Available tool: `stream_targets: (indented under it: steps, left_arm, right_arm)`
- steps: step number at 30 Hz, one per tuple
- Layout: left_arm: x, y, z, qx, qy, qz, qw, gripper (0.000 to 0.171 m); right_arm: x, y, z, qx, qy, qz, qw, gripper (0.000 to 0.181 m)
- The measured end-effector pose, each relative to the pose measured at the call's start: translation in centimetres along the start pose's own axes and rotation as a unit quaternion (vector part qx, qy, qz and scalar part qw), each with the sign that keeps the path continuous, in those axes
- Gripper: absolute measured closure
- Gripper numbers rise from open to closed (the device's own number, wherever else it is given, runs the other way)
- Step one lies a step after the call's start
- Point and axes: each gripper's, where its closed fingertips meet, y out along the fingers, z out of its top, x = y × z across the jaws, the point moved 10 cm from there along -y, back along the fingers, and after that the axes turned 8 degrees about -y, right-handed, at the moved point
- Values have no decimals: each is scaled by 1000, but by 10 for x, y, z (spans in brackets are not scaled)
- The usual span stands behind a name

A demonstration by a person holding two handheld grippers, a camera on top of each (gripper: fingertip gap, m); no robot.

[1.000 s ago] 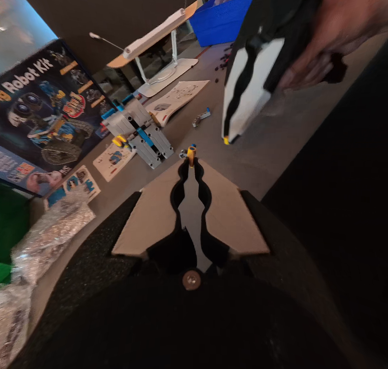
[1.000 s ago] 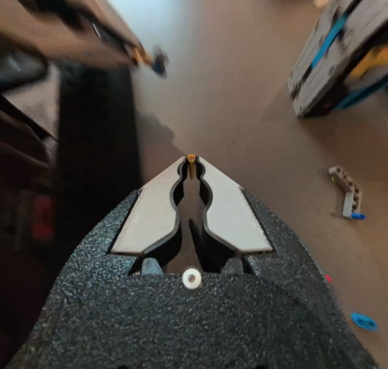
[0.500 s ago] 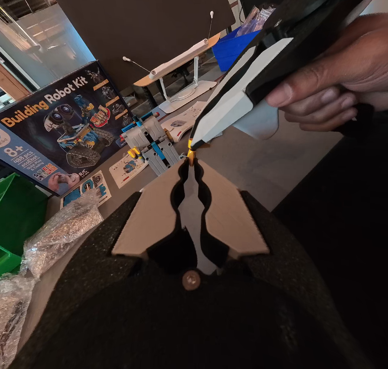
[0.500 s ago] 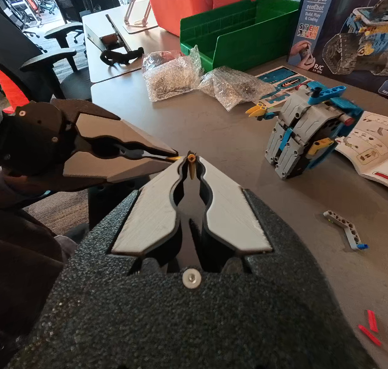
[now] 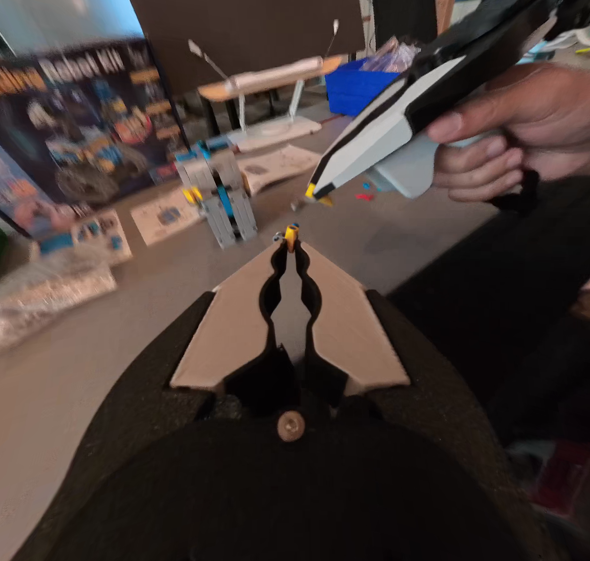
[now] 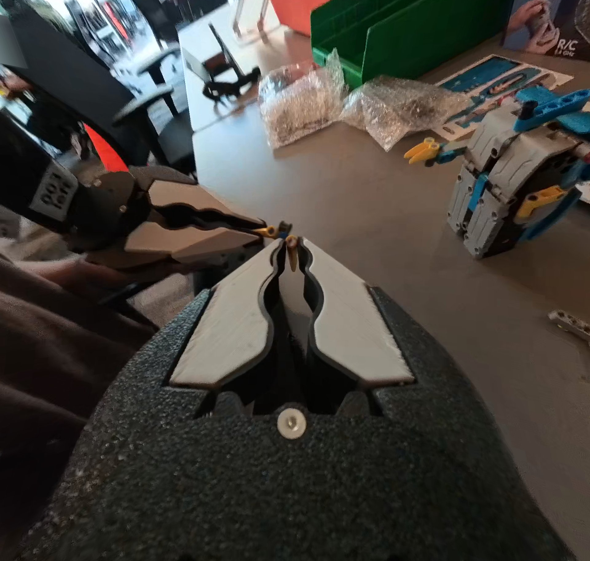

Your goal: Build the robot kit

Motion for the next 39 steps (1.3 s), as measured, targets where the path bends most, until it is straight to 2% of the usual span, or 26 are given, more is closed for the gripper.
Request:
stream_targets:
  steps: [4,8,12,17,25,26,28,30,32,35,39]
  left_arm:
    - [20,-28,-24,-71,-94,17,993,167]
    - [32,-37,-49,-151,-117,34,981,167]
    - [38,-40,-61,-152,-90,31,984,167]
    - [39,-39,-62,-144,-74,30,986,167]
    - [37,-39,-60,-148,-90,9,985,167]
    - [37,-40,-59,-157,-95,-5,983,166]
    - [33,-46,-53,-163,-87,-40,982,149]
    - [18,-57,-47,-163,-44,-98,981,148]
    - [-5,-59,-42,-199,7,-166,966,147]
    - [-36,-41,-33,-211,69,-247,943,148]
    - [-41,-9,-38,-228,93,-389,888,147]
  right_arm:
    - [-17,-4,-27,-112,-3,36,993,173]
    - [-43,15,-46,-153,9,35,987,173]
    - [-61,32,-55,-179,-3,-1,984,173]
    - [-66,41,-54,-185,-14,-29,982,173]
    - [-66,50,-50,-199,-30,-23,979,173]
    - [-65,50,-50,-201,-31,-20,979,173]
    - [-65,50,-51,-203,-30,-14,979,173]
    - [-64,49,-51,-205,-25,-5,978,173]
    - [-64,47,-52,-205,-28,5,978,173]
    - [-63,46,-54,-197,-36,14,980,173]
    - [-62,40,-56,-170,-34,32,984,173]
